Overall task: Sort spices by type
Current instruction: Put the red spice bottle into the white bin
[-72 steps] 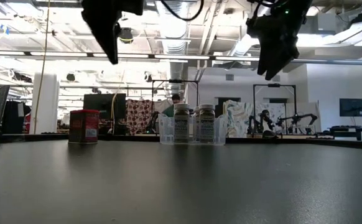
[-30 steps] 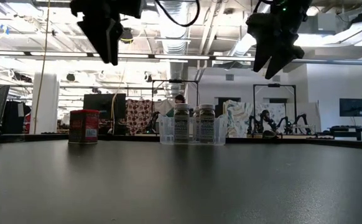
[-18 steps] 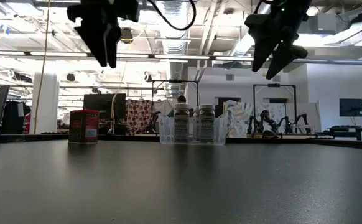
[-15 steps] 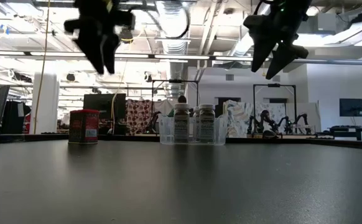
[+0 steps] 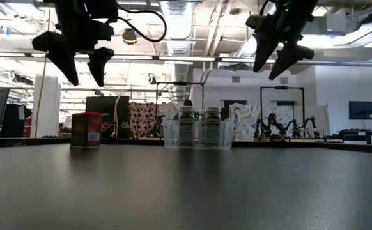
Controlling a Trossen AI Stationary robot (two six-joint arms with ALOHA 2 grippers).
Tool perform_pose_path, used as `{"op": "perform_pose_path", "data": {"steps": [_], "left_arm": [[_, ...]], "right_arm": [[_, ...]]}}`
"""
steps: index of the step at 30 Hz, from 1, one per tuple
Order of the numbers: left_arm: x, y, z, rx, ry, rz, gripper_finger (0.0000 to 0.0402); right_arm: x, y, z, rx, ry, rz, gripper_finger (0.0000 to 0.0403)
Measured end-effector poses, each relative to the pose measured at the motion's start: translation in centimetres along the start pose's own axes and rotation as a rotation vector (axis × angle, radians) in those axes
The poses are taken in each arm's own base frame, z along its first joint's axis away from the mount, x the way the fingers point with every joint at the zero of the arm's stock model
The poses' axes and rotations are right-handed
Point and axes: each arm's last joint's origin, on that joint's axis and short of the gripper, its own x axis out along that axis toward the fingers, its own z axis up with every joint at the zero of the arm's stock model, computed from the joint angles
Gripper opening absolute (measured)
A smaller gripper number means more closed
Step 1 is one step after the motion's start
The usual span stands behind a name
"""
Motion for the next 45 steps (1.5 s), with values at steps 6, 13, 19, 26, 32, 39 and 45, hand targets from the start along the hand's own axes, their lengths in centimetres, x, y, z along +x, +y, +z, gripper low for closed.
{"op": "perform_pose_path", "data": {"steps": [6, 13, 19, 26, 32, 39, 45], "left_arm": [[2.3, 0.8, 0.4, 0.099, 0.069, -0.064, 0.0345], [4.6, 1.6, 0.4, 0.153, 0.161, -0.108, 0.0345], [6.0, 2.3, 0.1, 0.191, 0.255, -0.116, 0.0345], [7.3, 2.8, -0.2, 0.193, 0.291, -0.145, 0.0345], [8.3, 2.9, -0.5, 0.178, 0.34, -0.192, 0.0327], [8.3, 3.0, -0.4, 0.147, 0.337, -0.175, 0.0291], [8.3, 3.0, -0.3, 0.135, 0.333, -0.167, 0.0251]], "right_arm": [[0.0, 0.0, 0.0, 0.001, -0.01, -0.005, 0.0281], [0.0, 0.0, 0.0, -0.004, -0.008, -0.004, 0.0281], [0.0, 0.0, 0.0, -0.014, -0.007, -0.006, 0.0281], [0.0, 0.0, 0.0, -0.022, -0.007, -0.006, 0.0281], [0.0, 0.0, 0.0, -0.04, -0.006, -0.007, 0.0281], [0.0, 0.0, 0.0, -0.048, -0.006, -0.007, 0.0281], [0.0, 0.0, 0.0, -0.072, -0.006, -0.006, 0.0281]]}}
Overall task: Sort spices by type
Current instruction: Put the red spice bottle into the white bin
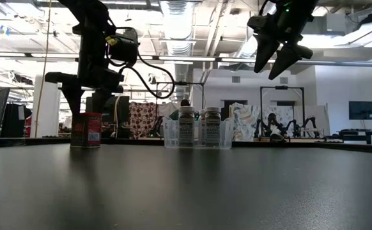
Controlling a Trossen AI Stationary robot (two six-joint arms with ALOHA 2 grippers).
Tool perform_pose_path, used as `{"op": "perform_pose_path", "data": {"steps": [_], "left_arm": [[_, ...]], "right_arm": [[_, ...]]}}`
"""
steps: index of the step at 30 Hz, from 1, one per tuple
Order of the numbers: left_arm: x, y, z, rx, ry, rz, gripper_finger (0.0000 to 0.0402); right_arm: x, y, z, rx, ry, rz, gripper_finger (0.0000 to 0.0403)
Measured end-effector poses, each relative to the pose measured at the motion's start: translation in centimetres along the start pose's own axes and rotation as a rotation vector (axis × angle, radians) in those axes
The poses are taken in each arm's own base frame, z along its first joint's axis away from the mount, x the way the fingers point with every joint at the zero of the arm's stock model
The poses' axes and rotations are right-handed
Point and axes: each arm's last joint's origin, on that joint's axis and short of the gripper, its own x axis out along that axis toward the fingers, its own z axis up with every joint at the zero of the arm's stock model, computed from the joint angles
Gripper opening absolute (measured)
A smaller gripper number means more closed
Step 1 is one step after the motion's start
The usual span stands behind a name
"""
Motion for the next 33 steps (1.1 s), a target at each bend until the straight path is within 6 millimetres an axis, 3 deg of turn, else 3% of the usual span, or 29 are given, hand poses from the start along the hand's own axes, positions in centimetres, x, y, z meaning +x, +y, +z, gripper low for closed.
{"op": "perform_pose_path", "data": {"steps": [5, 11, 17, 22, 27, 33], "left_arm": [[0.0, 0.0, 0.0, -0.017, -0.001, 0.002, 0.0222], [-0.1, -0.1, 0.2, -0.091, 0.005, 0.009, 0.0221], [-0.4, -1.5, 2.0, -0.155, -0.007, 0.019, 0.0221], [-1.8, -3.5, 4.8, -0.2, -0.036, 0.069, 0.0221], [-4.9, -5.4, 8.0, -0.301, -0.149, 0.111, 0.0221], [-7.4, -7.2, 14.2, -0.42, -0.162, 0.076, 0.0221]], "right_arm": [[0.0, 0.0, 0.0, -0.003, 0.0, 0.0, 0.0281], [0.0, 0.0, 0.0, -0.026, 0.001, -0.001, 0.0281], [0.0, -0.4, -0.4, -0.046, 0.04, -0.035, 0.0281], [-0.1, -0.8, -0.9, -0.07, 0.093, -0.078, 0.0281], [-0.6, -0.7, -1.7, -0.157, 0.13, -0.082, 0.0281], [-2.6, -0.9, -2.9, -0.267, 0.143, -0.051, 0.0281]]}}
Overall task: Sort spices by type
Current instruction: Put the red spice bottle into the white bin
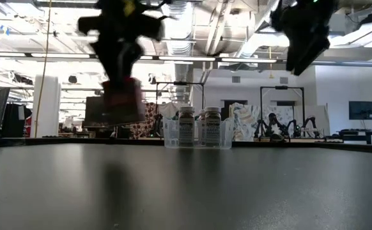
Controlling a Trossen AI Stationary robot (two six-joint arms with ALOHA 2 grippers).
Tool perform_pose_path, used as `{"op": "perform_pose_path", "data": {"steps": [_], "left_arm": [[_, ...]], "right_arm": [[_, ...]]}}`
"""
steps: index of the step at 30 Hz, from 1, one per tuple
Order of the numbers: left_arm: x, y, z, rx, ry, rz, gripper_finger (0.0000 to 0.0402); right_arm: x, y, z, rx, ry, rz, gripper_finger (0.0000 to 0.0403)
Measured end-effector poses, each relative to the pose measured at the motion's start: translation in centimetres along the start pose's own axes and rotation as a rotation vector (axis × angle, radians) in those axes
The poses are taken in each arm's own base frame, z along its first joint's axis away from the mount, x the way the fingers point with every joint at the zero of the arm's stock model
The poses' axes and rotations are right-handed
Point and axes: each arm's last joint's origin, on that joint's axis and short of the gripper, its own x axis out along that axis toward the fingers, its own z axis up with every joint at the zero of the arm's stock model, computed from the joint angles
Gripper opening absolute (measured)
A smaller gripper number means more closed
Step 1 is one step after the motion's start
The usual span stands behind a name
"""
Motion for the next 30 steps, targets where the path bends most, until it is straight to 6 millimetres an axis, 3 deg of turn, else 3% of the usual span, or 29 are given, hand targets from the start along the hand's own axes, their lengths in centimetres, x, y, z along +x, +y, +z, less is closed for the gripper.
{"op": "perform_pose_path", "data": {"steps": [7, 13, 20, 25, 30], "left_arm": [[-1.4, -4.4, 7.3, -0.095, -0.093, -0.04, 0.0222], [-0.8, -7.3, 11.3, -0.169, -0.088, -0.107, 0.0222], [1.9, -10.1, 13.3, -0.161, 0.021, -0.173, 0.0222], [3.4, -10.9, 13.6, -0.198, 0.075, -0.171, 0.0222], [3.5, -10.9, 13.7, -0.261, 0.072, -0.169, 0.0222]], "right_arm": [[-3.1, -0.7, -2.1, -0.059, -0.049, 0.076, 0.0281], [-4.8, -1.7, -3.8, -0.079, -0.036, 0.092, 0.0281], [-5.7, -1.8, -4.8, -0.103, -0.037, 0.123, 0.0281], [-5.9, -1.6, -5.1, -0.115, -0.037, 0.136, 0.0281], [-5.9, -1.4, -5.3, -0.127, -0.036, 0.144, 0.0281]]}}
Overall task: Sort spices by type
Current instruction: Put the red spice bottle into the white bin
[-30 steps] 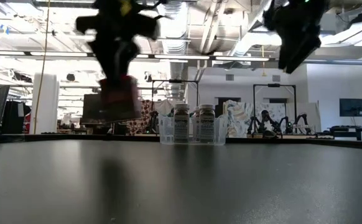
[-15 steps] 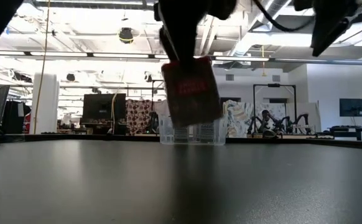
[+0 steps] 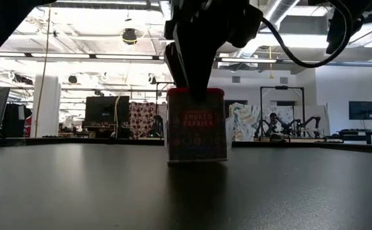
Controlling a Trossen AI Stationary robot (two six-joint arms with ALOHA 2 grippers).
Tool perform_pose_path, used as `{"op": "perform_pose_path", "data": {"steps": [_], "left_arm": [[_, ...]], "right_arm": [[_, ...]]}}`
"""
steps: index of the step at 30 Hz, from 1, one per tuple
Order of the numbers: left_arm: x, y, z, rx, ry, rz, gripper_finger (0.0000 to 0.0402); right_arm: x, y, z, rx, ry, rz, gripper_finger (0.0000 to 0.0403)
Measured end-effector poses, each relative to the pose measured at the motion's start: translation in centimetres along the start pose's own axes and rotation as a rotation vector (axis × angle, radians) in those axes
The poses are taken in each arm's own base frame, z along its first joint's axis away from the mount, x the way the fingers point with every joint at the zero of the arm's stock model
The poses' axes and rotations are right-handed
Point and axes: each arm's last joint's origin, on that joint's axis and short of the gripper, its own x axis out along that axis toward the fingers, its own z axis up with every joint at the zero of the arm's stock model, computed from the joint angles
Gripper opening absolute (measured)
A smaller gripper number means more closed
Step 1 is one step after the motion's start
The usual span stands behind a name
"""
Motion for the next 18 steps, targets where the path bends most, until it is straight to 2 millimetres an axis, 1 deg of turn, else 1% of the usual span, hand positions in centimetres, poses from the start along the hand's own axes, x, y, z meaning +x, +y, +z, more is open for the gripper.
{"op": "perform_pose_path", "data": {"steps": [5, 10, 13, 18], "left_arm": [[-0.4, 0.16, -0.01, 0.009, -0.008, -0.004, 0.0222], [-0.31, 0.15, 0.02, 0.021, -0.008, -0.004, 0.0226], [-0.34, 0.16, 0.02, 0.02, -0.009, -0.004, 0.0243], [-0.37, 0.17, 0.01, 0.025, -0.009, -0.003, 0.0287]], "right_arm": [[-0.02, 0.08, -0.01, -0.001, -0.003, 0.005, 0.0281], [-0.02, 0.11, 0.04, 0.002, -0.007, 0.008, 0.0281], [-0.02, 0.11, 0.04, 0.002, -0.007, 0.008, 0.0281], [-0.03, 0.11, 0.05, 0.002, -0.008, 0.009, 0.0281]]}}
